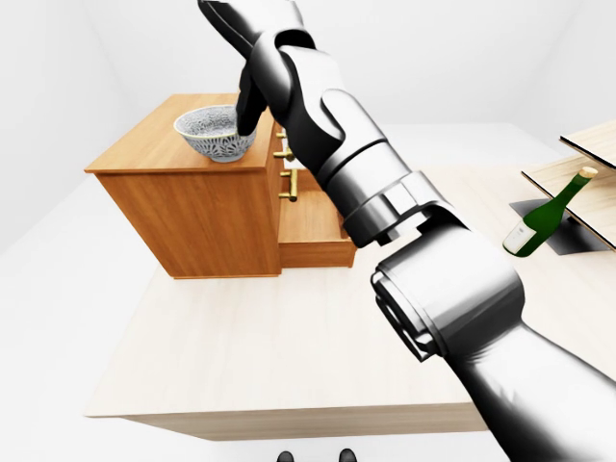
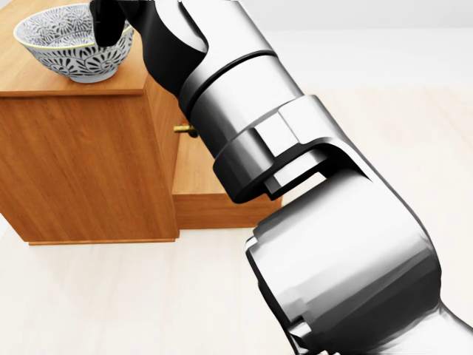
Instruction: Put the bowl on top of the cabinet.
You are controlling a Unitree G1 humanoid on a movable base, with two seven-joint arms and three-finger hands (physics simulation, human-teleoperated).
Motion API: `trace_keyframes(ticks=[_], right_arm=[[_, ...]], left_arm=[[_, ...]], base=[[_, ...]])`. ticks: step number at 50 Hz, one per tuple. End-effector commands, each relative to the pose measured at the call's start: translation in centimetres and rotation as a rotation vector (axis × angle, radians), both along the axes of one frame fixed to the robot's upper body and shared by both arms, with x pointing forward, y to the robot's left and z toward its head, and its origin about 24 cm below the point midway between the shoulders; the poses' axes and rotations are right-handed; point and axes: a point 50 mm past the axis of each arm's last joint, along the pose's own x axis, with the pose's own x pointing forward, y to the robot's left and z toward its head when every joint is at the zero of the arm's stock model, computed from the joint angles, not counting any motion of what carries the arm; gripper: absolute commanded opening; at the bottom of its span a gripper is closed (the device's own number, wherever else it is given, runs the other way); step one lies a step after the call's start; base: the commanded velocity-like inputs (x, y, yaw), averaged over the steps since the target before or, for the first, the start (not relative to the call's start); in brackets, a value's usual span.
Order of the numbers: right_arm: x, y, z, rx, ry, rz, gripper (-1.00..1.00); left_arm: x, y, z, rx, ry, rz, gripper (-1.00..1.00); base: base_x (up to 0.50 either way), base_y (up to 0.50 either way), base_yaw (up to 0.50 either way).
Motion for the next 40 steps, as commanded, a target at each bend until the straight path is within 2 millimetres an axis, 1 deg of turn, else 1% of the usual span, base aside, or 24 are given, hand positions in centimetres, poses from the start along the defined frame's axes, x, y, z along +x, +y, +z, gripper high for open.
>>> trace_keyframes(ticks=[1, 3, 4, 7, 10, 16, 19, 21, 24, 30, 31, 34, 35, 40], right_arm=[[-1.7, -1.2, 4.5, 0.074, -0.049, 0.049, 1.0], [-2.0, -1.4, 4.9, 0.081, -0.061, 0.059, 1.0], [-2.3, -1.6, 5.5, 0.091, -0.067, 0.075, 1.0], [-2.9, -2.0, 6.0, 0.1, -0.086, 0.102, 1.0], [-3.9, -2.6, 6.4, 0.115, -0.115, 0.148, 1.0], [-6.9, -4.2, 7.2, 0.127, -0.218, 0.234, 1.0], [-8.3, -4.9, 7.2, 0.115, -0.261, 0.258, 1.0], [-9.6, -5.6, 7.1, 0.107, -0.301, 0.274, 1.0], [-11.5, -6.8, 7.2, 0.087, -0.369, 0.277, 1.0], [-14.3, -7.8, 7.3, 0.042, -0.46, 0.284, 1.0], [-15.1, -8.1, 7.4, 0.035, -0.49, 0.278, 1.0], [-16.5, -8.6, 7.5, 0.023, -0.541, 0.274, 1.0], [-17.3, -8.9, 7.5, 0.009, -0.572, 0.264, 1.0], [-19.7, -10.0, 7.4, -0.004, -0.67, 0.244, 1.0]], left_arm=[[0.0, -0.2, -0.1, 0.006, -0.004, -0.002, 0.98], [0.0, -0.2, -0.1, 0.006, -0.005, -0.003, 0.98], [-0.1, -0.2, 0.0, 0.006, -0.006, -0.003, 0.98], [0.0, -0.2, -0.1, 0.007, -0.005, -0.001, 0.98], [-0.1, -0.3, 0.0, 0.006, -0.009, -0.006, 0.98], [-0.1, -0.5, -0.1, 0.008, -0.009, -0.01, 0.98], [-0.1, -0.5, -0.1, 0.009, -0.009, -0.011, 0.98], [-0.2, -0.5, -0.1, 0.009, -0.01, -0.013, 0.98], [-0.1, -0.6, -0.1, 0.013, -0.008, -0.011, 0.98], [-0.1, -0.6, -0.1, 0.014, -0.01, -0.012, 0.98], [-0.2, -0.7, -0.1, 0.013, -0.012, -0.013, 0.98], [-0.2, -0.6, -0.1, 0.013, -0.013, -0.013, 0.98], [-0.2, -0.6, -0.1, 0.01, -0.015, -0.015, 0.98], [-0.3, -0.7, 0.0, 0.007, -0.014, -0.02, 0.98]], base=[[0.0, 0.0, 0.0], [0.0, 0.0, 0.0], [0.0, 0.0, 0.0], [0.0, 0.0, 0.0], [0.0, 0.0, 0.0], [0.0, 0.0, 0.0], [0.0, 0.0, 0.0], [0.0, 0.0, 0.0], [0.0, 0.0, 0.0], [0.0, 0.0, 0.0], [0.0, 0.0, 0.0], [0.0, 0.0, 0.0], [0.0, 0.0, 0.0], [0.0, 0.0, 0.0]])
